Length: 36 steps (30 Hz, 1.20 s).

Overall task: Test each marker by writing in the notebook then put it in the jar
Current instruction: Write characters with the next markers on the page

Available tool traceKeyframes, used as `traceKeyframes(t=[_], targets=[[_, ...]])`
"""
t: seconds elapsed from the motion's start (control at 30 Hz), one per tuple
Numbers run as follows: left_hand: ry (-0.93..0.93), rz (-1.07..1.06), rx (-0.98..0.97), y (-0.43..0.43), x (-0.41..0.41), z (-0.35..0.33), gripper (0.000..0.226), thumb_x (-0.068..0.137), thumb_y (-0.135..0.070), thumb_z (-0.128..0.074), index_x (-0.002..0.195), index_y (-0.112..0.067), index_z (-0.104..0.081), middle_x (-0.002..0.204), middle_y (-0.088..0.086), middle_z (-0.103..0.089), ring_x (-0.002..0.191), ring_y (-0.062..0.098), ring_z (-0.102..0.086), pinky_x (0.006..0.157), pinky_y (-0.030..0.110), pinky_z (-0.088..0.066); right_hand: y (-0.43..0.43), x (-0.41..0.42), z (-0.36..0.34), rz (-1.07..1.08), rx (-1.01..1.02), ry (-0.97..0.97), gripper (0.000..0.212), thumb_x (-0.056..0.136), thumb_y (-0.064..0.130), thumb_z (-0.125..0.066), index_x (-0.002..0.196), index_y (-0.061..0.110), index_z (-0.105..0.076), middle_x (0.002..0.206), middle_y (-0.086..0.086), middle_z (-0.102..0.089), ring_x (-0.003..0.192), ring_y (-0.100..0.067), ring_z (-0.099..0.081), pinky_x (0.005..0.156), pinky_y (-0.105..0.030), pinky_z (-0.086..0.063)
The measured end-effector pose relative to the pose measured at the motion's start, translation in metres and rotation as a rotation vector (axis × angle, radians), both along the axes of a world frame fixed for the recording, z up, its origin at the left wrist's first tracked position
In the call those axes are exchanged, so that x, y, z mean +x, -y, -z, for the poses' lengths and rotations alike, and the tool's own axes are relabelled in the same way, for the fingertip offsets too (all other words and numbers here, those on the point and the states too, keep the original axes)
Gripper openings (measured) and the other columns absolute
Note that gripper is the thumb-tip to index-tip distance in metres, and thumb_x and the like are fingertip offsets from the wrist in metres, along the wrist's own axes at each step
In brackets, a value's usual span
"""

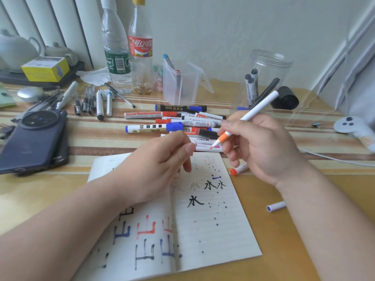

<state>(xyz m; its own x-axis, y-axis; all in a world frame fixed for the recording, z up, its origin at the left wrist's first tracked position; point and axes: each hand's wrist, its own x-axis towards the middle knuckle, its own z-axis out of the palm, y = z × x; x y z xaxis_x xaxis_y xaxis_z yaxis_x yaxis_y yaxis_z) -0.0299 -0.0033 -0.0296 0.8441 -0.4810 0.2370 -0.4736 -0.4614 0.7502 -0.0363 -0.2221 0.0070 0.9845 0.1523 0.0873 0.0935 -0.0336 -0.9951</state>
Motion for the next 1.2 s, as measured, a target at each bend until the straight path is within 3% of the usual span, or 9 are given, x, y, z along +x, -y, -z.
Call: traceKeyframes(t=[0.13, 0.27, 0.37, 0.5, 0.67, 0.77, 0.87, 1.0, 1.2], targets=[[-0.042, 0.103, 0.044, 0.000, -0.003, -0.001, 0.033, 0.101, -0.049, -0.035, 0.089, -0.025, -0.054, 0.086, -0.015, -0.074, 0.081, 0.016, -0.067, 0.077, 0.042, -0.054, 0.015, -0.019, -0.021, -0.189, -0.347, -0.101, 0.013, 0.086, 0.012, -0.070, 0.084, -0.001, -0.070, 0.074, -0.016, -0.070, 0.065, -0.028, -0.065, 0.054, -0.037, -0.055], [-0.046, 0.145, 0.086, 0.002, -0.006, -0.005, 0.034, 0.104, -0.045, -0.035, 0.088, -0.021, -0.053, 0.086, -0.014, -0.075, 0.081, 0.016, -0.066, 0.077, 0.041, -0.053, 0.021, -0.032, -0.004, -0.196, -0.347, -0.146, 0.005, 0.087, 0.009, -0.074, 0.087, 0.004, -0.073, 0.080, -0.019, -0.072, 0.071, -0.033, -0.069, 0.066, -0.040, -0.059], [-0.061, 0.145, 0.104, 0.003, -0.006, -0.006, 0.036, 0.102, -0.046, -0.034, 0.089, -0.019, -0.055, 0.088, -0.015, -0.075, 0.082, 0.014, -0.066, 0.079, 0.040, -0.052, 0.018, -0.034, 0.019, -0.137, -0.242, -0.127, 0.006, 0.080, 0.011, -0.073, 0.085, 0.009, -0.075, 0.078, -0.017, -0.072, 0.076, -0.033, -0.071, 0.070, -0.034, -0.058], [-0.065, 0.152, 0.111, 0.002, -0.005, -0.004, 0.036, 0.104, -0.046, -0.034, 0.089, -0.022, -0.055, 0.091, -0.018, -0.075, 0.084, 0.014, -0.065, 0.080, 0.041, -0.052, 0.019, -0.034, 0.027, -0.107, -0.257, -0.032, 0.009, 0.081, 0.002, -0.072, 0.084, 0.011, -0.073, 0.074, -0.013, -0.072, 0.068, -0.029, -0.072, 0.066, -0.036, -0.060], [-0.063, 0.158, 0.111, 0.004, -0.005, -0.003, 0.037, 0.102, -0.047, -0.036, 0.090, -0.021, -0.059, 0.093, -0.022, -0.074, 0.080, 0.015, -0.065, 0.077, 0.039, -0.053, 0.017, -0.041, 0.031, -0.090, -0.363, -0.014, 0.004, 0.075, 0.012, -0.069, 0.072, 0.011, -0.066, 0.060, -0.015, -0.066, 0.040, -0.025, -0.055, 0.044, -0.034, -0.044], [-0.072, 0.166, 0.100, 0.005, -0.005, -0.002, 0.034, 0.100, -0.048, -0.035, 0.087, -0.024, -0.055, 0.093, -0.021, -0.074, 0.081, 0.015, -0.065, 0.078, 0.039, -0.053, 0.014, -0.042, 0.033, -0.094, -0.345, -0.056, 0.008, 0.075, 0.012, -0.067, 0.073, 0.005, -0.063, 0.063, -0.016, -0.068, 0.045, -0.025, -0.061, 0.043, -0.038, -0.048], [-0.072, 0.174, 0.093, 0.005, -0.004, -0.001, 0.033, 0.100, -0.047, -0.035, 0.087, -0.023, -0.054, 0.093, -0.020, -0.075, 0.082, 0.016, -0.065, 0.078, 0.041, -0.053, 0.013, -0.039, 0.034, -0.094, -0.345, -0.099, 0.008, 0.077, 0.010, -0.066, 0.074, 0.004, -0.062, 0.065, -0.017, -0.068, 0.047, -0.027, -0.063, 0.042, -0.032, -0.048], [-0.058, 0.172, 0.100, 0.004, -0.004, 0.000, 0.033, 0.100, -0.046, -0.035, 0.086, -0.024, -0.055, 0.093, -0.021, -0.074, 0.081, 0.017, -0.065, 0.077, 0.041, -0.053, 0.013, -0.039, 0.035, -0.064, -0.351, -0.117, 0.017, 0.088, -0.006, -0.066, 0.074, 0.003, -0.061, 0.063, -0.019, -0.066, 0.047, -0.026, -0.061, 0.042, -0.030, -0.047], [-0.053, 0.166, 0.114, 0.004, -0.004, 0.000, 0.034, 0.100, -0.048, -0.035, 0.088, -0.026, -0.057, 0.094, -0.021, -0.074, 0.080, 0.017, -0.065, 0.077, 0.043, -0.052, 0.009, -0.040, 0.032, -0.065, -0.405, -0.124, 0.014, 0.088, -0.005, -0.066, 0.076, 0.001, -0.062, 0.064, -0.018, -0.067, 0.046, -0.022, -0.060, 0.043, -0.030, -0.047]])
